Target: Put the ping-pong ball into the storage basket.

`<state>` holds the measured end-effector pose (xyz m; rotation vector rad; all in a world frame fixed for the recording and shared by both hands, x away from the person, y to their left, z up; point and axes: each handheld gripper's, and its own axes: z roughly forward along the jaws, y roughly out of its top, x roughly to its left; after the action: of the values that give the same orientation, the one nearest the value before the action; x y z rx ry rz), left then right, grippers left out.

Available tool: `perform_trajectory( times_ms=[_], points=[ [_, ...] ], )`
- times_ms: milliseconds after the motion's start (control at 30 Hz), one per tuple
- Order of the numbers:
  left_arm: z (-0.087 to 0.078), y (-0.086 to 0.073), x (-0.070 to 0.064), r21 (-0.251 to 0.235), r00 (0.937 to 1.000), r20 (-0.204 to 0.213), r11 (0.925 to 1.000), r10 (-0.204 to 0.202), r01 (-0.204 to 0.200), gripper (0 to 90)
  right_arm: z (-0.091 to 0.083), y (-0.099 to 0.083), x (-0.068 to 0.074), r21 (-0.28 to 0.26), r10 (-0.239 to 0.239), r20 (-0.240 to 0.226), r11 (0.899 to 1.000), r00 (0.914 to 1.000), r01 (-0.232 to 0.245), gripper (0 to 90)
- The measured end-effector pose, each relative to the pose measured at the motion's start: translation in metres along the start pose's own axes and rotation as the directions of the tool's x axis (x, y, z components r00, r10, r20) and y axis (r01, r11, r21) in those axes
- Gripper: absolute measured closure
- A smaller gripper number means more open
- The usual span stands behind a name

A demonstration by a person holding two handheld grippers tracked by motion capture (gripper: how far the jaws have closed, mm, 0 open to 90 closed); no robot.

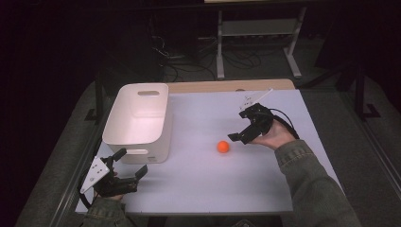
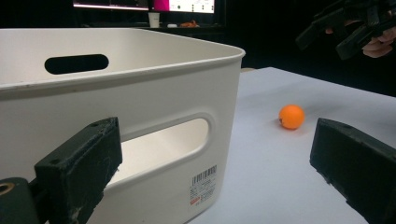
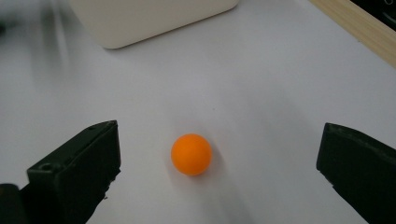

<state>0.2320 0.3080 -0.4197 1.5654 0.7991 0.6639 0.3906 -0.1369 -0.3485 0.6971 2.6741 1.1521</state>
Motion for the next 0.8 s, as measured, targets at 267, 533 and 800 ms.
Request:
perform_trajectory(
  times_ms=[267, 533, 800],
  points=[
    [0.000, 0.000, 0.000, 0.000, 1.0000, 0.003, 1.0000, -0.001, 0.001, 1.7, 0.009, 0.001, -0.002, 0.025, 0.003, -0.020, 1.000, 0.9998, -0.003, 0.0],
    [0.000, 0.000, 0.000, 0.000, 1.0000, 0.004, 1.0000, -0.001, 0.001, 1.7, 0.016, 0.004, -0.003, 0.048, -0.006, -0.035, 0.999, 0.9994, 0.008, 0.0],
    [0.000, 0.000, 0.000, 0.000, 1.0000, 0.004, 1.0000, -0.001, 0.001, 1.7, 0.024, 0.010, 0.000, 0.073, -0.026, -0.056, 0.997, 0.9981, 0.030, 0.0]
  ],
)
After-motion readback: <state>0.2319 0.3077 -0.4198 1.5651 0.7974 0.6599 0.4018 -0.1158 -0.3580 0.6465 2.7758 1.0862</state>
